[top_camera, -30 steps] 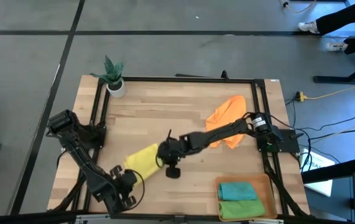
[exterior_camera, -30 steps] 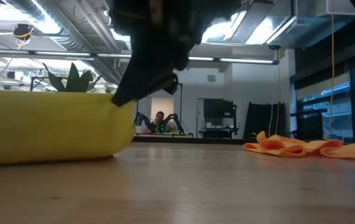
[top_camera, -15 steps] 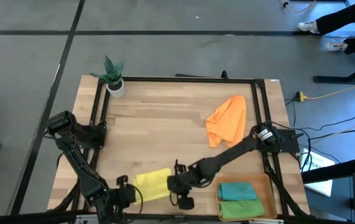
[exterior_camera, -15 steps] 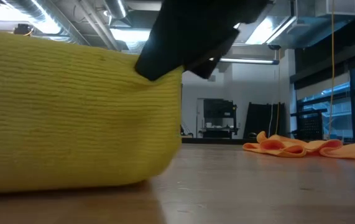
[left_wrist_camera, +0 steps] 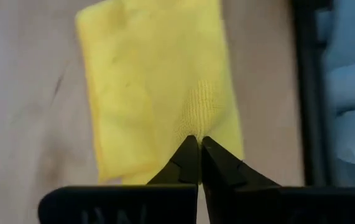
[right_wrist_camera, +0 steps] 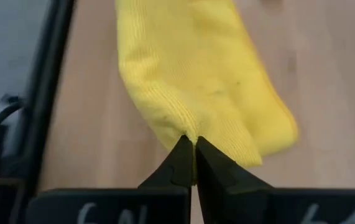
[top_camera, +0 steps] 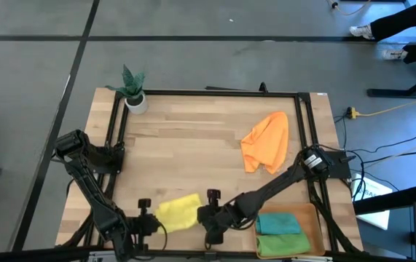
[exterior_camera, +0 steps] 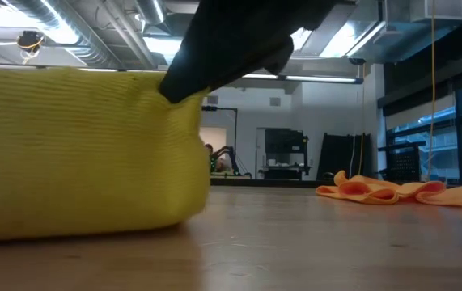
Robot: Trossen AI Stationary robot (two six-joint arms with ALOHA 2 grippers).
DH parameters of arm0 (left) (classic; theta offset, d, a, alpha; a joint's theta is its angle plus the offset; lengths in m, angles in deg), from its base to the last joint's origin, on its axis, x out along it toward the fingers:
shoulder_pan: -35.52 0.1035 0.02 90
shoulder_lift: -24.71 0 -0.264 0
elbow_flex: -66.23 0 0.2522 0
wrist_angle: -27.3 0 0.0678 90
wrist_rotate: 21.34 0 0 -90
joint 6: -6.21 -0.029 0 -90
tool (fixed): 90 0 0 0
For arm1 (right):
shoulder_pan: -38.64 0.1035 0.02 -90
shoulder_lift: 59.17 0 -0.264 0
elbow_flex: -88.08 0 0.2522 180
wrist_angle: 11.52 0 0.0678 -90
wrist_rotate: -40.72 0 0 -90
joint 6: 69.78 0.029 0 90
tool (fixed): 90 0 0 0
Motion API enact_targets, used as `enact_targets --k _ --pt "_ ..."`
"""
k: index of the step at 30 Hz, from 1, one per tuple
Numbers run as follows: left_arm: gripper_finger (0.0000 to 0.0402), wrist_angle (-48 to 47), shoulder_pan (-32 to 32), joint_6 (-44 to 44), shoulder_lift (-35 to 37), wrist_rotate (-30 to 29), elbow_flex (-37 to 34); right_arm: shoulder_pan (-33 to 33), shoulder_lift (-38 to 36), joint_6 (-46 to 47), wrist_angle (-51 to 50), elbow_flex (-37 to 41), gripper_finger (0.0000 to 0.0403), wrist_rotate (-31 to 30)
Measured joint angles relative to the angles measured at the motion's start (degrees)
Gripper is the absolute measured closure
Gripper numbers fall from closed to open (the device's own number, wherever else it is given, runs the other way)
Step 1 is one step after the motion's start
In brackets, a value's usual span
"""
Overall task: Roll microfiber towels into tight, uniform cylinder then place into a basket
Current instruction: Roll the yellow microfiber towel
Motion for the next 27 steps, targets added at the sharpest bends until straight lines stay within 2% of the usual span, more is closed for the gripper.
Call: enact_targets --k 2,5,9,18,27 --pt "0.0402 -3.4 0.0 5.0 0.0 0.2 0.0 -0.2 0.0 0.2 0.0 0.0 0.0393 -0.9" --pt "0.0401 -7.5 0.0 12.1 0.0 1.8 0.0 -1.5 0.0 1.5 -0.1 0.2 0.0393 0.9" --pt "0.0402 -9.7 0.0 16.9 0.0 3.7 0.0 -3.4 -0.1 1.4 -0.8 0.3 0.0393 1.4" --pt "0.0402 -11.7 1.2 17.8 0.0 5.3 -0.2 -9.5 -0.1 -0.6 -1.5 0.3 0.0393 8.7" --pt "0.0402 -11.6 3.5 22.0 0.0 8.1 -6.6 -15.1 -0.1 -5.5 -0.4 0.3 0.0393 12.0"
